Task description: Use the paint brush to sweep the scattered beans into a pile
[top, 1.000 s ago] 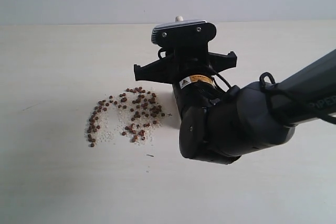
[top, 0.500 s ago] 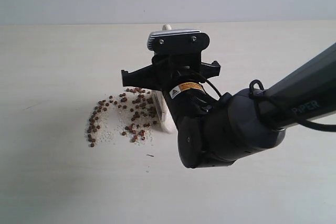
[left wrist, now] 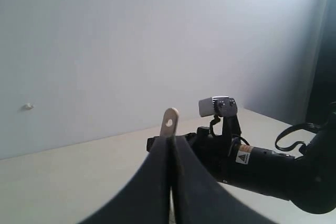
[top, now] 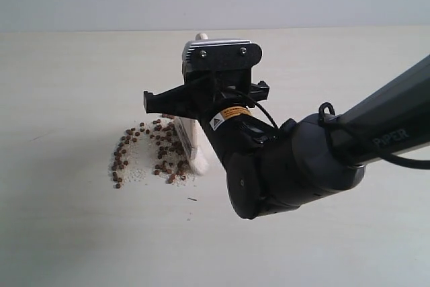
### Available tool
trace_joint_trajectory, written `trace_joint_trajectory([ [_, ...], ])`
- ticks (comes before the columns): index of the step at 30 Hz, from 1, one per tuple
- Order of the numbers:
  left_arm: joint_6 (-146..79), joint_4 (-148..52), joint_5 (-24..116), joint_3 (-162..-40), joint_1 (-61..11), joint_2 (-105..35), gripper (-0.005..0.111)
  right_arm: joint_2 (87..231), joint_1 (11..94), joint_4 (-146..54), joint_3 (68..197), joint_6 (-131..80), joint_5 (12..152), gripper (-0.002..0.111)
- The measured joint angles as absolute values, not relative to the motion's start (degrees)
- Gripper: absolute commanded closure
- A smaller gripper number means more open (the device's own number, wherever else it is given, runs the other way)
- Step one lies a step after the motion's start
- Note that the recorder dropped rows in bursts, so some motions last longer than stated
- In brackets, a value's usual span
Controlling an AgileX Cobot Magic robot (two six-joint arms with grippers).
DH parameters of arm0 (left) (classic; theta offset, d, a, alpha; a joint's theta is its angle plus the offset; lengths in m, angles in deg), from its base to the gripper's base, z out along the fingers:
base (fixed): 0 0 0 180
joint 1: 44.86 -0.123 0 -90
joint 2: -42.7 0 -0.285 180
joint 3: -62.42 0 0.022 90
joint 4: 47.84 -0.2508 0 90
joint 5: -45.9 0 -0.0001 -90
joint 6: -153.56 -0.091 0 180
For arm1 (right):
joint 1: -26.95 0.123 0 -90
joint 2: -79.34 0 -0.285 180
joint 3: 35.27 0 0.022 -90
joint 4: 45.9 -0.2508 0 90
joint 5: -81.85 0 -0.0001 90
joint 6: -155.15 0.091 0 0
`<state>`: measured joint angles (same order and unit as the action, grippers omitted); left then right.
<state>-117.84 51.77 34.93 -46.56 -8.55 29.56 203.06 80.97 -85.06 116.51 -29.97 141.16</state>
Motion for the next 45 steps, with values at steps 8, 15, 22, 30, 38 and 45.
trace_joint_trajectory([
  [8, -117.8, 51.8, 34.9, -46.6, -8.5, 29.6, 0.107, 202.2, 81.0, -88.6, 116.5, -30.7, 142.0, 0.108],
  [15, -117.8, 51.8, 34.9, -46.6, -8.5, 29.6, 0.107, 196.1, 81.0, -91.8, 116.5, -37.3, 139.1, 0.108],
  [22, -117.8, 51.8, 34.9, -46.6, -8.5, 29.6, 0.107, 193.1, 81.3, -91.9, 116.5, -37.4, 138.0, 0.108],
  [30, -117.8, 51.8, 34.9, -46.6, -8.5, 29.6, 0.107, 195.5, 85.4, -87.1, 119.1, -34.0, 138.1, 0.108],
  [38, -117.8, 51.8, 34.9, -46.6, -8.5, 29.6, 0.107, 200.9, 86.7, -78.1, 124.2, -32.3, 137.2, 0.108],
  [45, -117.8, 51.8, 34.9, -46.6, -8.5, 29.6, 0.107, 206.7, 86.8, -69.9, 128.3, -25.6, 137.9, 0.108],
])
